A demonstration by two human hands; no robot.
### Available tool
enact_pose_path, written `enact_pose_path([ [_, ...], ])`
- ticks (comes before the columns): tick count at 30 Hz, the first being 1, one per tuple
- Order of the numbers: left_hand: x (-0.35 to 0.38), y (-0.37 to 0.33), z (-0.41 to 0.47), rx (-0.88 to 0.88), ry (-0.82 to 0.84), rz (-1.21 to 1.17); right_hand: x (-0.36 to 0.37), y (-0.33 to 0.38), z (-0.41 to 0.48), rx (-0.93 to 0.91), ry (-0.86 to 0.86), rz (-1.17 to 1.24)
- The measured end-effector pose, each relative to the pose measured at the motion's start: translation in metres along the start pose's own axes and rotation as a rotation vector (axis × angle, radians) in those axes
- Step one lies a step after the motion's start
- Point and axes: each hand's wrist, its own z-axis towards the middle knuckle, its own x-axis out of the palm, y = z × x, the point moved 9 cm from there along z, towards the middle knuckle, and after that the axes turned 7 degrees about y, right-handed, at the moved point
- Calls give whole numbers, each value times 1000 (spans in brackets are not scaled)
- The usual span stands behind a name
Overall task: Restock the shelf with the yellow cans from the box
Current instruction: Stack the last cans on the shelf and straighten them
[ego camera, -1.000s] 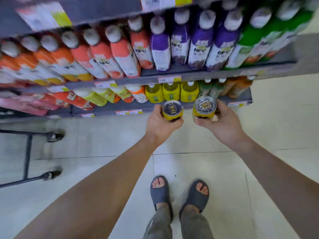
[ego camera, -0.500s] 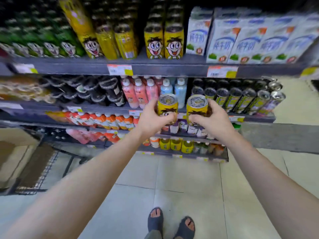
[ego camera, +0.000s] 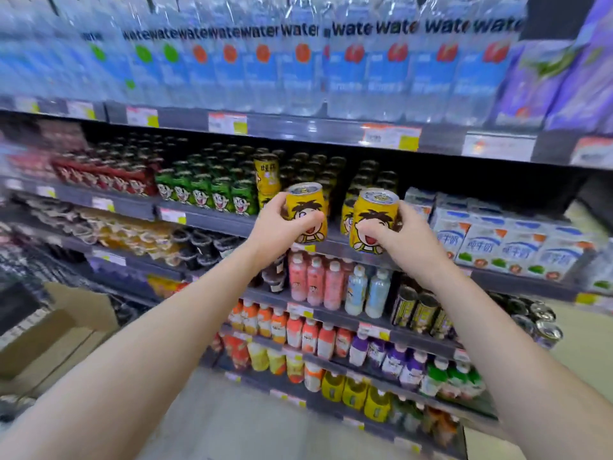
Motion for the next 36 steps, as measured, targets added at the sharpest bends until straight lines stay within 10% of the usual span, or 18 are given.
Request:
enact_pose_path([
  [36,-164,92,158,113,251,-57,101,-8,212,364,-315,-307],
])
